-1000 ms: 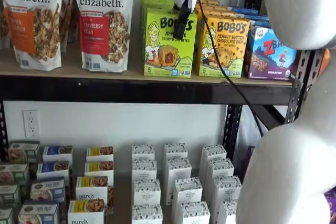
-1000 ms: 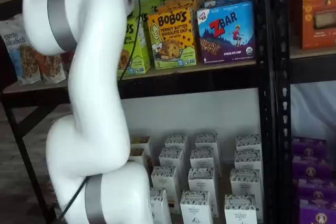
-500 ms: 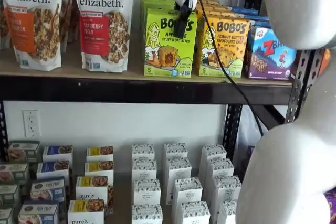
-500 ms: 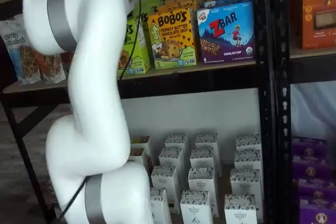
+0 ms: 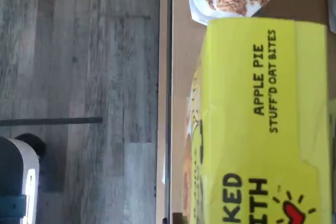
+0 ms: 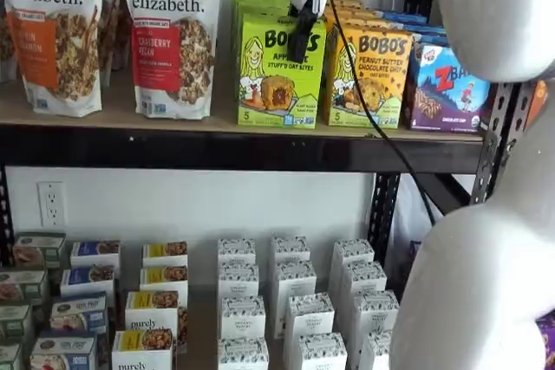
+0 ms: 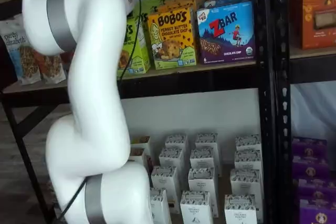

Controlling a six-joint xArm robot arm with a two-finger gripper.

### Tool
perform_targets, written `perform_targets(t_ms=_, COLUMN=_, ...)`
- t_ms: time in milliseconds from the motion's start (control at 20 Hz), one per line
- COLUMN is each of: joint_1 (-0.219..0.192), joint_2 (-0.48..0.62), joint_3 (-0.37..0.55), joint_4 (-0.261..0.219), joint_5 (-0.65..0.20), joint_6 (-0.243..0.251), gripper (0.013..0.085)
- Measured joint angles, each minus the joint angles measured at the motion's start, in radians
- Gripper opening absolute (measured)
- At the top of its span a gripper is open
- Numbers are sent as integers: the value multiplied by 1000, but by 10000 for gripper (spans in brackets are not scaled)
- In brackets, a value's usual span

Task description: Pick the green box on the top shelf, the fourth from the left

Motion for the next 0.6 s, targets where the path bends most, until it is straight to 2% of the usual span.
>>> perform_targets(t_ms=600, joint_1=2, joint_2=-8, joint_3=15, joint_4=3, joint_5=-17, joint_6=1, gripper=490)
